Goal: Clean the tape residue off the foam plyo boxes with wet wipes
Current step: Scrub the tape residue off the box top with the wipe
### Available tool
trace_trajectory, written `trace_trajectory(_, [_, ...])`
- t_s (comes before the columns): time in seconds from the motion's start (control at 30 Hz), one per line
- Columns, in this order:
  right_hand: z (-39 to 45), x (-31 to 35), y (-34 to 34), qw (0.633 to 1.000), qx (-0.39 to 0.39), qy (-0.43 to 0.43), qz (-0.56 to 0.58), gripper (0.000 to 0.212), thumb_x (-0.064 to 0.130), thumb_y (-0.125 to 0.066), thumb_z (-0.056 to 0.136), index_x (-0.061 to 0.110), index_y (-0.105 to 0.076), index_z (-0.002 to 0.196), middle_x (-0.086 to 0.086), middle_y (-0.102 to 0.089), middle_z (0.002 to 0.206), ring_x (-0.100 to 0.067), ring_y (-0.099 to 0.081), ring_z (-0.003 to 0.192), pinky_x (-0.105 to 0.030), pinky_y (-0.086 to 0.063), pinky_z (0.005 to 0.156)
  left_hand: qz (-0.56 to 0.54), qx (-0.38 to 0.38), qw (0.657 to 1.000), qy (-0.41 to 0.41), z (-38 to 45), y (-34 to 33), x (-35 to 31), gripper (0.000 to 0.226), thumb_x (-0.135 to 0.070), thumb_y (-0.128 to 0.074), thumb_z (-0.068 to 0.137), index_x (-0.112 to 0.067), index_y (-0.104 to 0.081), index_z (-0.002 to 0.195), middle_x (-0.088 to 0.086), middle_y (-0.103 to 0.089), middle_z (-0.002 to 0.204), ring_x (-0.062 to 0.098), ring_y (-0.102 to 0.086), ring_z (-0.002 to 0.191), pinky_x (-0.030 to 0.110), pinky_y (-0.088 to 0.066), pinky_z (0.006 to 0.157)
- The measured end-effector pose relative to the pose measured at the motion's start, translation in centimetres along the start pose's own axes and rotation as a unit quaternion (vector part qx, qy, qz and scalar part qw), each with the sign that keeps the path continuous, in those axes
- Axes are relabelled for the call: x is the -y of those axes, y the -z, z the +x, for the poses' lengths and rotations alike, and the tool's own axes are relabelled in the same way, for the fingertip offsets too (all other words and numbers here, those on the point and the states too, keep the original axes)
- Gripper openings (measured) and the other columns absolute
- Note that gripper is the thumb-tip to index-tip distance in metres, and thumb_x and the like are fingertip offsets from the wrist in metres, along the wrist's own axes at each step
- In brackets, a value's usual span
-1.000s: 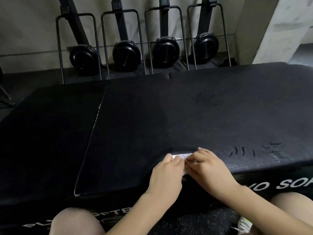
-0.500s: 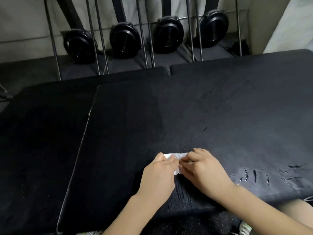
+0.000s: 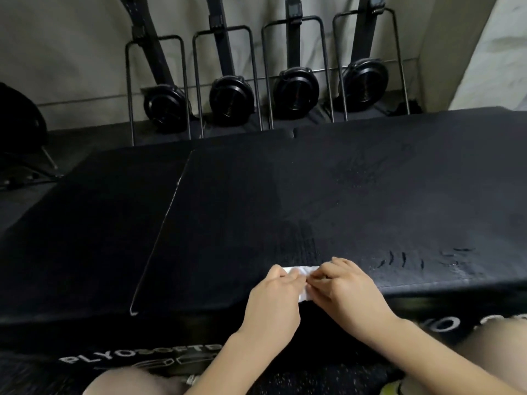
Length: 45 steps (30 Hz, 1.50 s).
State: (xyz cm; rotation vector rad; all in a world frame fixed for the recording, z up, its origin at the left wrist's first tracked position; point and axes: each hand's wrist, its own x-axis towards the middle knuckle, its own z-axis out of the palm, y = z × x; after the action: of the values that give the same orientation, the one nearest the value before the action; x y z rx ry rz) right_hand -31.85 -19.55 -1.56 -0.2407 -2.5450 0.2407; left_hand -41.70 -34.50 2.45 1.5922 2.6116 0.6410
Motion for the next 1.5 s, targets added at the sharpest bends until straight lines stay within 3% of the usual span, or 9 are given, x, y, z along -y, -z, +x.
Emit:
trace_trajectory(0.1, [2.0,-1.9,-1.5,1.000,-0.013,-0.008,-0.018,0.026,0.032,-0.056,0.089,0.024,-0.080,0.081,0.012,-0.061,0.078,-0.014,-0.056,0.067,-0.033,-0.045,0.101,-0.015,0.012,1.000,0.015,2.6,-0.4,1.6,0.040,-0.017,-0.044,0.098,-0.038,-0.051,0.132,-0.016,-0.037,0.094,0.004,-0.041,0.066,0.014,-0.035,0.059])
trace_trajectory(0.23, [6.9,-4.6,-3.0,0.999,0.003,-0.008,-0.034,0.011,0.021,-0.074,0.080,0.022,-0.078,0.070,0.008,-0.059,0.070,-0.017,-0.054,0.058,-0.031,-0.050,0.091,-0.001,0.033,0.999,0.042,8.1,-1.0,3.7,0.038,-0.016,-0.045,0.097,-0.037,-0.052,0.127,-0.010,-0.042,0.104,0.009,-0.052,0.074,0.027,-0.052,0.066])
trace_trajectory(0.4, [13.0,-7.4,-4.3,0.995,0.071,-0.036,-0.065,0.021,0.019,-0.092,0.065,0.030,-0.075,0.061,0.009,-0.056,0.065,-0.010,-0.051,0.054,-0.013,-0.025,0.072,0.021,0.055,0.996,0.066,14.6,-1.3,5.4,0.034,-0.009,-0.044,0.088,-0.029,-0.054,0.113,-0.004,-0.044,0.109,0.017,-0.057,0.078,0.037,-0.055,0.067])
trace_trajectory(0.57, [16.6,-9.8,-6.0,0.991,0.100,-0.087,-0.022,0.025,0.028,-0.058,0.100,0.020,-0.080,0.092,0.000,-0.064,0.098,-0.022,-0.059,0.091,-0.022,-0.030,0.072,0.051,0.056,0.994,0.079,19.7,-1.5,6.3,0.035,-0.010,-0.047,0.091,-0.026,-0.057,0.121,0.002,-0.045,0.111,0.019,-0.050,0.074,0.032,-0.044,0.062])
trace_trajectory(0.77, [14.6,-9.9,-6.0,1.000,0.020,-0.003,-0.005,0.019,0.022,-0.074,0.078,0.023,-0.073,0.060,0.006,-0.055,0.065,-0.019,-0.050,0.055,-0.022,-0.033,0.058,0.076,0.042,0.994,0.069,17.5,-1.5,5.3,0.030,-0.012,-0.049,0.092,-0.026,-0.056,0.118,-0.002,-0.042,0.102,0.011,-0.041,0.065,0.026,-0.039,0.058])
trace_trajectory(0.87, [13.3,-10.0,-6.0,0.999,0.035,0.026,-0.018,0.023,0.025,-0.069,0.082,0.023,-0.069,0.059,0.006,-0.053,0.065,-0.018,-0.045,0.056,-0.025,-0.042,0.063,0.070,0.037,0.996,0.045,15.7,-1.8,5.3,0.031,-0.012,-0.048,0.094,-0.025,-0.052,0.121,-0.006,-0.039,0.100,0.008,-0.035,0.065,0.025,-0.043,0.059])
trace_trajectory(1.03, [16.5,-11.9,-7.7,0.998,0.038,0.027,-0.032,0.023,0.023,-0.071,0.082,0.020,-0.067,0.060,0.005,-0.051,0.067,-0.018,-0.045,0.058,-0.028,-0.044,0.061,0.026,0.039,0.998,0.051,19.4,-2.0,7.8,0.045,-0.013,-0.046,0.091,-0.039,-0.050,0.128,-0.006,-0.042,0.106,0.013,-0.055,0.075,0.031,-0.055,0.065])
trace_trajectory(1.27, [24.7,-14.6,-10.1,0.987,0.126,-0.099,-0.018,0.030,0.031,-0.050,0.102,0.014,-0.073,0.096,0.003,-0.058,0.099,-0.017,-0.053,0.094,-0.027,-0.033,0.066,0.054,0.031,0.995,0.078,28.7,-2.8,11.4,0.042,-0.009,-0.045,0.090,-0.027,-0.060,0.125,0.003,-0.050,0.103,0.021,-0.055,0.072,0.030,-0.043,0.055])
trace_trajectory(1.5, [22.4,-14.0,-9.4,0.994,0.101,-0.038,-0.037,0.027,0.025,-0.059,0.096,0.013,-0.073,0.077,-0.001,-0.057,0.079,-0.021,-0.051,0.073,-0.030,-0.040,0.062,0.057,0.024,0.997,0.054,25.8,-2.6,10.5,0.047,-0.011,-0.043,0.093,-0.039,-0.056,0.130,-0.002,-0.042,0.097,0.015,-0.049,0.072,0.025,-0.041,0.055])
